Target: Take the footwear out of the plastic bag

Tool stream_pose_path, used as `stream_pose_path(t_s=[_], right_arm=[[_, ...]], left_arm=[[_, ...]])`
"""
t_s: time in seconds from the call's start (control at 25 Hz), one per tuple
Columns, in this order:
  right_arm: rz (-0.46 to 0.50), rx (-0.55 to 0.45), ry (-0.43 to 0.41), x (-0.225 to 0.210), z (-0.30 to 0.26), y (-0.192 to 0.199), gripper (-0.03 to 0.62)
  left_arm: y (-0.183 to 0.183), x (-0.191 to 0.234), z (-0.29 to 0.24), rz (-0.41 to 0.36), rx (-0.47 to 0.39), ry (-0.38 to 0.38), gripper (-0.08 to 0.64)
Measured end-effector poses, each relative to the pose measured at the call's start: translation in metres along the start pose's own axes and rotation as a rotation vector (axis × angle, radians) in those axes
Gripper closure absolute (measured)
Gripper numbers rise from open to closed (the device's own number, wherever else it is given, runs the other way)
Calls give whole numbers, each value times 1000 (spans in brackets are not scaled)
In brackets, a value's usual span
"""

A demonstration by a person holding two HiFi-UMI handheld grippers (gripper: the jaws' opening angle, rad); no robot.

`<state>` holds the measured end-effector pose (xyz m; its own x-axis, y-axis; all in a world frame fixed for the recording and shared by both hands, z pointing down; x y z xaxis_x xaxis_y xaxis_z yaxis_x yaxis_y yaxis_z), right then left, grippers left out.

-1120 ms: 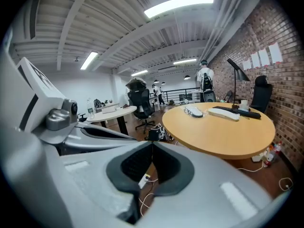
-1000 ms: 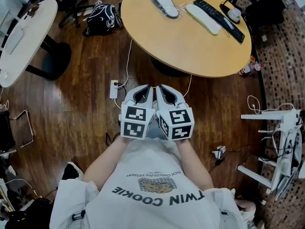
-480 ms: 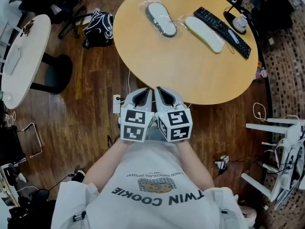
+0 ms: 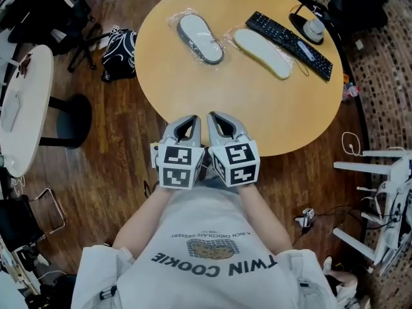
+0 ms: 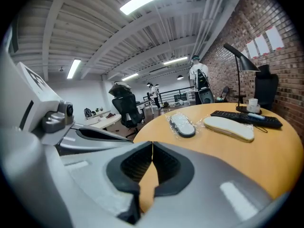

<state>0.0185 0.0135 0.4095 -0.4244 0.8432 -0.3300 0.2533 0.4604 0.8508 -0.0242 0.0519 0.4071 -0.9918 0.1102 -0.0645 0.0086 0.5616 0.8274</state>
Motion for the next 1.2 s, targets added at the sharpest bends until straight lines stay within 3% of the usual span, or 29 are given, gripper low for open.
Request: stream_pose_path(t_s=[0.52, 1.2], right_arm=[[-74, -6, 115, -38, -66, -27, 589], [-299, -23, 312, -73, -172, -70, 589]], left_arm=[[-30, 45, -77, -80, 13, 120, 554], [-78, 149, -181, -249, 41, 327, 554]])
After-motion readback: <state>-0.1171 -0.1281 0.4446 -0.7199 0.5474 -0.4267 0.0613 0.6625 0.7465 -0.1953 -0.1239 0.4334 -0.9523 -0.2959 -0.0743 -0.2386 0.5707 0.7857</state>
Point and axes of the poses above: the fingertips, and each gripper's own axes: z backward along the fingers, x to its left, y out of its underside, the point moved 2 cm from there along z, backward along the fingers, and after that the axes turned 7 degrees about -z, right-handed, at the moved point
